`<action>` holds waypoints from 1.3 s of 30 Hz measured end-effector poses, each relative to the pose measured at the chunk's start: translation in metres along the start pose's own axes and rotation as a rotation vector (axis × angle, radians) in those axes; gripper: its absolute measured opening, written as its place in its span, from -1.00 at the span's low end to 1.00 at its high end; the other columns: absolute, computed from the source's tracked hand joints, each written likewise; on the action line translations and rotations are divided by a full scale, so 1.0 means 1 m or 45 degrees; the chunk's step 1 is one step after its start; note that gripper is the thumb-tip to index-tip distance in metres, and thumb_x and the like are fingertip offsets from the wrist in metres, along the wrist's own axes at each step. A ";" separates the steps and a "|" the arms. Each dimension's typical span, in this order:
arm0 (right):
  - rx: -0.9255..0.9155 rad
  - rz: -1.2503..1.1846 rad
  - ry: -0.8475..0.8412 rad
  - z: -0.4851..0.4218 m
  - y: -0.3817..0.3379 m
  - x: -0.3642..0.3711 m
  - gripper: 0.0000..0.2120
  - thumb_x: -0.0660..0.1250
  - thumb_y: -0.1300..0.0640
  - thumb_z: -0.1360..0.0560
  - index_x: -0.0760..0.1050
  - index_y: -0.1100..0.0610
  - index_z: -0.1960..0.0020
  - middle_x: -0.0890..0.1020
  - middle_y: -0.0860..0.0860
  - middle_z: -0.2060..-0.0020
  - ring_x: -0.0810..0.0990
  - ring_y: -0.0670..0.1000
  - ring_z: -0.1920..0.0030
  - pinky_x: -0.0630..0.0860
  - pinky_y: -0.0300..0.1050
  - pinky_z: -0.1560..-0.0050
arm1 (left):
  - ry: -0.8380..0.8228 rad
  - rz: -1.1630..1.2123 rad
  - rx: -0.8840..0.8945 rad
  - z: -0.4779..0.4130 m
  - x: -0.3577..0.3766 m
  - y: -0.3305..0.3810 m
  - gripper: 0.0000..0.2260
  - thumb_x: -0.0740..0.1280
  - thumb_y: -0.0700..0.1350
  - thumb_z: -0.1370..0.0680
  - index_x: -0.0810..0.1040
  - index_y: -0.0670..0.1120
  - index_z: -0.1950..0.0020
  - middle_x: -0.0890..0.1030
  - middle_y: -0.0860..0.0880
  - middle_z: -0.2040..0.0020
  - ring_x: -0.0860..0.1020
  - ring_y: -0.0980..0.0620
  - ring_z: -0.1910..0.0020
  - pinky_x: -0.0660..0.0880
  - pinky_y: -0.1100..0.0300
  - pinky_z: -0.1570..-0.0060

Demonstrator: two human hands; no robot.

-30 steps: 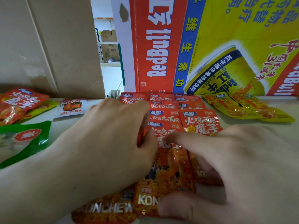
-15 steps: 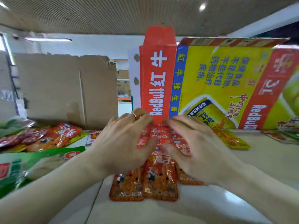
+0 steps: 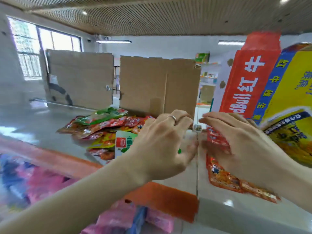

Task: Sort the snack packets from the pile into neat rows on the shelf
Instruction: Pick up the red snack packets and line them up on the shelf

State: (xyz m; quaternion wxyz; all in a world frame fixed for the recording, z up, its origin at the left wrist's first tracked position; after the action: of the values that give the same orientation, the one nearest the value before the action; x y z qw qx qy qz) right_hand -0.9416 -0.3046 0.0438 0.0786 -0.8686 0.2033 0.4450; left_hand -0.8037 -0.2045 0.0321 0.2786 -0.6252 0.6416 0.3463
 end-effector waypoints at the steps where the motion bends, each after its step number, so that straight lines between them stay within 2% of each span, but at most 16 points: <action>1: -0.015 -0.014 -0.005 -0.009 -0.013 0.004 -0.48 0.24 -0.18 -0.46 0.48 0.05 -0.33 0.52 -0.09 -0.30 0.48 0.03 -0.30 0.47 0.16 -0.25 | 0.002 -0.010 -0.026 0.007 -0.005 -0.011 -0.57 0.13 0.19 -0.54 0.45 0.01 -0.30 0.42 0.08 -0.35 0.46 -0.02 -0.26 0.44 -0.08 -0.21; 7: -0.097 -0.133 -0.061 -0.058 -0.082 0.033 -0.47 0.12 -0.26 -0.45 0.49 -0.02 -0.29 0.55 -0.15 -0.22 0.48 -0.04 -0.25 0.45 0.12 -0.24 | 0.006 -0.126 -0.225 0.049 -0.036 -0.090 -0.56 0.15 0.21 -0.54 0.42 0.03 -0.33 0.44 0.09 -0.33 0.46 0.00 -0.25 0.40 -0.02 -0.26; 11: -0.088 -0.214 -0.153 -0.093 -0.119 0.059 -0.57 0.22 -0.20 -0.51 0.45 -0.08 -0.33 0.54 -0.20 -0.20 0.46 -0.10 -0.23 0.41 0.06 -0.27 | -0.014 -0.138 -0.429 0.074 -0.055 -0.149 -0.52 0.12 0.23 -0.49 0.42 0.06 -0.33 0.51 0.06 -0.26 0.49 -0.03 -0.22 0.40 -0.04 -0.27; 14: -0.044 -0.338 -0.228 -0.118 -0.144 0.079 -0.74 0.27 -0.14 -0.55 0.55 -0.08 -0.18 0.61 -0.21 0.01 0.56 -0.14 -0.01 0.51 -0.07 -0.04 | -0.103 -0.229 -0.557 0.086 -0.061 -0.197 -0.51 0.14 0.29 -0.46 0.40 0.12 -0.34 0.56 0.08 -0.17 0.52 -0.05 -0.16 0.44 0.00 -0.19; 17: 0.052 -0.422 -0.316 -0.139 -0.165 0.102 -0.81 0.32 -0.11 -0.54 0.61 -0.04 -0.03 0.60 -0.18 0.25 0.55 -0.19 0.30 0.41 -0.25 0.30 | -0.159 -0.110 -0.597 0.088 -0.062 -0.233 -0.59 0.33 0.23 -0.50 0.44 0.18 -0.31 0.49 0.17 0.01 0.51 0.04 -0.05 0.42 0.11 -0.04; 20: 0.096 -0.386 -0.414 -0.156 -0.180 0.123 -0.79 0.31 -0.11 -0.55 0.62 -0.04 -0.05 0.63 -0.12 0.23 0.60 -0.10 0.32 0.52 -0.13 0.32 | -0.222 0.044 -0.562 0.079 -0.064 -0.251 -0.57 0.41 0.18 -0.49 0.49 0.13 -0.32 0.38 0.22 0.12 0.43 0.13 0.05 0.33 0.33 0.12; 22: 0.130 -0.330 -0.460 -0.161 -0.185 0.130 -0.74 0.29 -0.15 -0.54 0.59 -0.05 -0.13 0.61 -0.10 0.15 0.60 -0.08 0.26 0.53 -0.13 0.28 | -0.285 0.068 -0.530 0.074 -0.059 -0.259 -0.54 0.39 0.21 -0.50 0.48 0.08 -0.34 0.37 0.21 0.08 0.35 0.17 0.07 0.23 0.39 0.20; 24: 0.146 -0.288 -0.475 -0.163 -0.186 0.133 -0.69 0.27 -0.18 -0.53 0.57 -0.07 -0.18 0.57 -0.10 0.10 0.57 -0.07 0.15 0.50 -0.15 0.19 | -0.286 0.076 -0.475 0.072 -0.052 -0.266 -0.45 0.33 0.32 -0.47 0.42 0.12 -0.38 0.46 0.21 -0.05 0.44 0.14 -0.04 0.32 0.35 0.00; 26: 0.187 -0.281 -0.474 -0.164 -0.186 0.133 -0.71 0.27 -0.19 -0.53 0.60 -0.07 -0.13 0.58 -0.13 0.16 0.57 -0.09 0.18 0.52 -0.14 0.18 | -0.294 0.091 -0.442 0.069 -0.046 -0.271 -0.34 0.30 0.37 -0.43 0.27 0.22 -0.49 0.50 0.21 -0.25 0.49 0.05 -0.23 0.42 0.17 -0.19; 27: 0.217 -0.279 -0.482 -0.164 -0.185 0.134 -0.73 0.28 -0.18 -0.53 0.62 -0.06 -0.07 0.61 -0.13 0.21 0.58 -0.09 0.24 0.55 -0.10 0.21 | -0.328 0.099 -0.447 0.067 -0.044 -0.272 -0.33 0.33 0.36 -0.43 0.26 0.22 -0.50 0.49 0.21 -0.22 0.49 0.05 -0.22 0.43 0.16 -0.15; 29: 0.283 -0.286 -0.528 -0.163 -0.185 0.137 -0.70 0.30 -0.15 -0.52 0.65 0.05 0.01 0.66 -0.01 0.31 0.60 -0.06 0.36 0.60 -0.03 0.25 | -0.380 0.149 -0.493 0.065 -0.042 -0.275 -0.39 0.40 0.36 -0.39 0.39 0.17 -0.36 0.48 0.24 0.00 0.51 0.12 -0.03 0.39 0.22 0.07; 31: 0.343 -0.338 -0.566 -0.161 -0.185 0.143 -0.65 0.31 -0.12 -0.52 0.65 0.16 0.03 0.69 0.08 0.28 0.63 0.03 0.33 0.59 0.00 0.24 | -0.311 0.237 -0.530 0.064 -0.043 -0.277 -0.63 0.49 0.26 -0.36 0.42 0.18 -0.02 0.51 0.20 0.15 0.49 0.20 0.15 0.37 0.29 0.22; 33: 0.389 -0.408 -0.586 -0.159 -0.185 0.148 -0.63 0.31 -0.12 -0.53 0.65 0.20 0.04 0.65 0.06 0.36 0.57 0.01 0.40 0.55 -0.01 0.30 | -0.282 0.412 -0.610 0.066 -0.039 -0.281 -0.65 0.54 0.05 -0.40 0.34 0.18 0.12 0.56 0.14 0.19 0.51 0.20 0.19 0.43 0.31 0.19; 35: 0.436 -0.473 -0.574 -0.157 -0.186 0.149 -0.62 0.32 -0.13 -0.54 0.65 0.19 0.06 0.63 0.03 0.40 0.58 0.00 0.40 0.56 -0.01 0.27 | -0.277 0.691 -0.744 0.067 -0.033 -0.286 -0.69 0.55 -0.12 -0.41 0.43 0.07 0.08 0.65 -0.01 0.17 0.61 0.06 0.17 0.56 0.15 0.10; 37: 0.489 -0.543 -0.527 -0.156 -0.185 0.147 -0.61 0.32 -0.14 -0.55 0.64 0.21 0.06 0.69 0.14 0.26 0.65 0.12 0.26 0.59 0.04 0.14 | -0.230 0.950 -0.817 0.068 -0.031 -0.285 -0.71 0.52 -0.22 -0.44 0.48 -0.03 -0.03 0.67 -0.08 0.22 0.60 0.06 0.29 0.53 0.19 0.27; 39: 0.563 -0.655 -0.439 -0.154 -0.181 0.140 -0.62 0.32 -0.10 -0.56 0.63 0.24 0.06 0.63 0.20 0.33 0.54 0.11 0.36 0.47 -0.05 0.26 | -0.164 1.126 -0.838 0.068 -0.030 -0.284 -0.73 0.48 -0.26 -0.48 0.51 -0.12 -0.11 0.64 -0.05 0.29 0.53 0.09 0.38 0.43 0.27 0.40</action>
State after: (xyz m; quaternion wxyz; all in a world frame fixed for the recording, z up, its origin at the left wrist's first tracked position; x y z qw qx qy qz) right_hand -0.6771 -0.2293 0.0141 0.4064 -0.7656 0.0536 0.4958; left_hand -0.5239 -0.1263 -0.0130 -0.0647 -0.3277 0.6826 0.6500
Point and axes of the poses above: each hand's wrist, its own z-axis away from the middle knuckle, its own x-axis out of the palm, y = z × x, the point moved 4 cm from there along -z, towards the middle knuckle
